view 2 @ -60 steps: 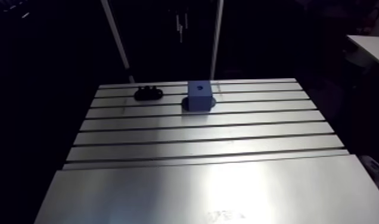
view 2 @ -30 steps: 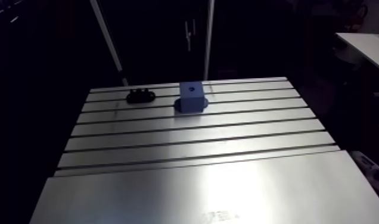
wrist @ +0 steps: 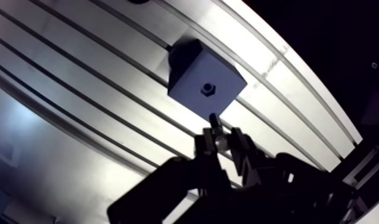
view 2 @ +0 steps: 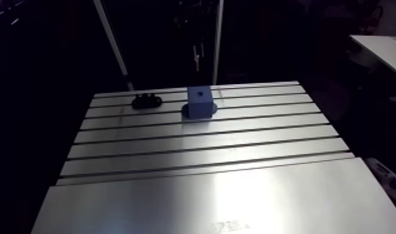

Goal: Pick up the M10 bolt and insert it into the hex recess until seated.

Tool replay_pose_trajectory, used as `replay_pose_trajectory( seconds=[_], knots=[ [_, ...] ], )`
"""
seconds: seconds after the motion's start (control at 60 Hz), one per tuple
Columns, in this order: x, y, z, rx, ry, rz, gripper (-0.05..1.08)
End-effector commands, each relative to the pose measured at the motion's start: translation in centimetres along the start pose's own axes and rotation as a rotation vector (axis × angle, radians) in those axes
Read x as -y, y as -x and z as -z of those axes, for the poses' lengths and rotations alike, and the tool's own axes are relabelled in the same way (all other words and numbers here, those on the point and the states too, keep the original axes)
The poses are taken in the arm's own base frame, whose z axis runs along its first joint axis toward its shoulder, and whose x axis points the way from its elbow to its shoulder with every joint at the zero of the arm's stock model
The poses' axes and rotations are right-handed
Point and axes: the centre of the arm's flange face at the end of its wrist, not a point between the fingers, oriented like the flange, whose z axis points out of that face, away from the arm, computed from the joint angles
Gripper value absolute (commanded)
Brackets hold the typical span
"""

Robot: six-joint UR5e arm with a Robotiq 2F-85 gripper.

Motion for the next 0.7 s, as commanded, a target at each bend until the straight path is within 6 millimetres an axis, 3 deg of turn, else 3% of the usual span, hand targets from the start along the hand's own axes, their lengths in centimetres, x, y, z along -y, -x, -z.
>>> replay_pose_trajectory(
  seconds=[0.017, 0.45, 0.7],
  knots=[
    [0.0, -0.1, -0.9, -0.021, 0.014, -0.003, 0.77],
    [-1.1, 0.9, -2.6, -0.04, 0.026, -0.034, 0.8],
    [-0.7, 0.9, -3.5, -0.045, 0.0, -0.033, 0.8]
  ],
)
